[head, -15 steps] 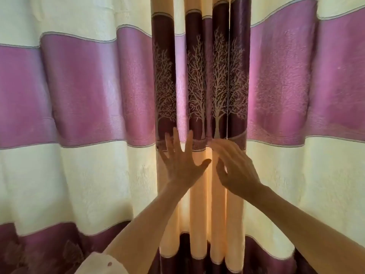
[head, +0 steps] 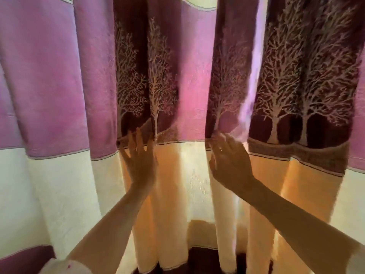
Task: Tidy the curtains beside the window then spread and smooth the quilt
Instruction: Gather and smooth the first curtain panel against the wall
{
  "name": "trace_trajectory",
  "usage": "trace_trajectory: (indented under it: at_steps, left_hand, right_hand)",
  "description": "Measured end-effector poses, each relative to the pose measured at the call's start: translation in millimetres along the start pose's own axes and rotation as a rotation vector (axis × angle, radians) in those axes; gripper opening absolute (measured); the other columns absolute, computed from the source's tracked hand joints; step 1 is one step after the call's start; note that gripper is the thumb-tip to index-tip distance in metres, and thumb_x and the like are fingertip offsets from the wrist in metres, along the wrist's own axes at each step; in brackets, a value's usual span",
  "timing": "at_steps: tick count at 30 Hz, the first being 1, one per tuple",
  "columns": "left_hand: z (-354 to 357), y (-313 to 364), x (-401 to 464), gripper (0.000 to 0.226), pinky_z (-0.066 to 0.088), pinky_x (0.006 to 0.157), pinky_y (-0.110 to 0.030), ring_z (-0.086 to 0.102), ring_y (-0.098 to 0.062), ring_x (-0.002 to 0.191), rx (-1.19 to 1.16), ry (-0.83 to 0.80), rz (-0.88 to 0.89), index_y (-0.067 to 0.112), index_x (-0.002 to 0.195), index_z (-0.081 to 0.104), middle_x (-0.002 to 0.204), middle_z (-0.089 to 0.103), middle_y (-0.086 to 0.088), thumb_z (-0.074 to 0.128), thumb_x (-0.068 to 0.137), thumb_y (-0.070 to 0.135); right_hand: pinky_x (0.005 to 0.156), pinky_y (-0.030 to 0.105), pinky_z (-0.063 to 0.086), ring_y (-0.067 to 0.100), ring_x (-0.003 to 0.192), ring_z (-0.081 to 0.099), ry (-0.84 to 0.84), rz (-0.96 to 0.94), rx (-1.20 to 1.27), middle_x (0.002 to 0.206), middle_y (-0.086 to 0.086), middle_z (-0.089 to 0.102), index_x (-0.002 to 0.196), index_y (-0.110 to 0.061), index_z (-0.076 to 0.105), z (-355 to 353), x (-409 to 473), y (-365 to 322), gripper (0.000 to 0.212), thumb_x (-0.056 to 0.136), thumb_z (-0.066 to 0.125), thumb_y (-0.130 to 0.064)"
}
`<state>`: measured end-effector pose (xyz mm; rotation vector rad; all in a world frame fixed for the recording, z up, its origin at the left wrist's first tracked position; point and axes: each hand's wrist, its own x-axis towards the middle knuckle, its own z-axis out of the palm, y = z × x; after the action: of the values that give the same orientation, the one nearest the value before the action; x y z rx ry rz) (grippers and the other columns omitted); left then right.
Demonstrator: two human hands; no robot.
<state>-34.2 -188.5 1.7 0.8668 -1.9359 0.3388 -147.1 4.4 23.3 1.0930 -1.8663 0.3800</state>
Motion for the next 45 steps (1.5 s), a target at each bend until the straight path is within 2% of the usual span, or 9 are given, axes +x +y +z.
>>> trace_trajectory:
  at_steps: [7,11,14,17,22,32,35,40,45]
  left_hand:
    - [-11.6,-65.4,-0.1,0.063,0.029,0.105,-0.056,0.038,-0.038,0.132,0.049,0.199,0.042,0.009,0.136,0.042,0.145,0.038,-0.021,0.067,0.078,0.009]
    - [-22.2,-92.9,-10.6,0.065,0.024,0.111,-0.058,0.016,-0.034,0.142,-0.062,0.105,0.098,0.016,0.146,0.02,0.153,0.022,-0.018,0.046,0.09,0.037]
    - [-22.8,-101.0,-19.6,0.087,0.007,0.116,-0.053,-0.007,-0.025,0.145,-0.003,-0.007,0.04,0.022,0.149,0.003,0.157,0.007,-0.014,0.03,0.082,0.071]
    - [-21.4,-100.8,-17.7,0.099,0.017,0.11,-0.061,0.01,-0.041,0.142,0.166,0.012,-0.019,0.019,0.146,0.008,0.153,0.018,-0.023,0.031,0.072,0.081]
    - [-17.1,-103.0,0.7,0.101,0.012,0.11,-0.063,0.01,-0.041,0.142,0.235,0.004,-0.242,0.023,0.147,0.016,0.155,0.015,-0.02,0.036,0.068,0.081]
    - [5.2,-102.0,11.6,0.09,0.009,0.112,-0.061,0.001,-0.035,0.145,0.184,0.005,-0.335,0.028,0.149,0.008,0.158,0.004,-0.012,0.056,0.078,0.056]
    - [11.1,-99.0,15.4,0.093,0.012,0.113,-0.06,0.005,-0.037,0.144,0.179,0.005,-0.318,0.026,0.149,0.01,0.157,0.009,-0.015,0.063,0.077,0.05]
    - [8.2,-92.1,12.6,0.086,0.027,0.11,-0.056,0.002,-0.037,0.144,-0.021,0.003,-0.058,0.029,0.146,0.002,0.156,0.002,-0.019,0.063,0.085,0.016]
    - [0.7,-91.7,14.5,0.045,0.043,0.092,-0.017,0.046,-0.013,0.124,-0.186,-0.21,-0.105,0.023,0.143,0.032,0.15,0.033,-0.005,0.034,0.1,0.036]
  right_hand:
    - [0.118,0.04,0.008,0.022,0.145,0.006,-0.299,0.152,1.022,0.158,0.005,0.008,0.148,-0.019,0.003,58.3,60.4,-67.1,0.063,0.097,0.04,-0.021]
    - [0.115,0.032,0.017,0.007,0.136,0.022,-0.279,0.18,1.548,0.155,0.002,0.016,0.147,-0.025,0.005,58.8,89.4,-113.9,0.056,0.099,0.034,-0.024]
    - [0.117,0.05,0.017,0.015,0.141,0.02,-0.394,0.19,1.715,0.155,0.0,0.015,0.146,-0.031,0.011,55.6,101.5,-144.5,0.051,0.099,0.029,-0.036]
    - [0.111,0.053,0.028,0.025,0.132,0.039,-0.564,0.15,1.908,0.149,0.001,0.035,0.139,-0.035,0.032,51.4,110.8,-155.3,0.044,0.097,0.023,-0.046]
    - [0.108,0.027,0.032,0.007,0.13,0.039,-0.583,-0.072,1.737,0.142,0.002,0.046,0.137,-0.019,0.043,55.1,116.2,-161.7,0.05,0.097,0.025,-0.043]
    - [0.109,0.062,0.018,0.03,0.137,0.03,0.345,-0.183,0.604,0.146,0.015,0.039,0.137,-0.015,0.04,90.9,97.5,-129.7,0.067,0.072,0.051,-0.011]
    - [0.113,0.057,0.014,0.035,0.141,0.016,0.336,0.025,0.693,0.151,0.026,0.021,0.145,-0.007,0.02,92.4,97.8,-120.4,0.072,0.082,0.053,-0.021]
    - [0.11,0.012,0.006,0.025,0.144,0.014,0.017,0.245,1.353,0.155,0.017,0.016,0.146,-0.001,0.008,84.2,120.5,-119.5,0.072,0.092,0.05,-0.025]
    - [0.116,0.043,0.023,0.012,0.138,0.031,-0.306,-0.008,1.682,0.148,0.002,0.038,0.141,-0.016,0.035,70.4,128.9,-131.5,0.044,0.1,0.027,-0.031]
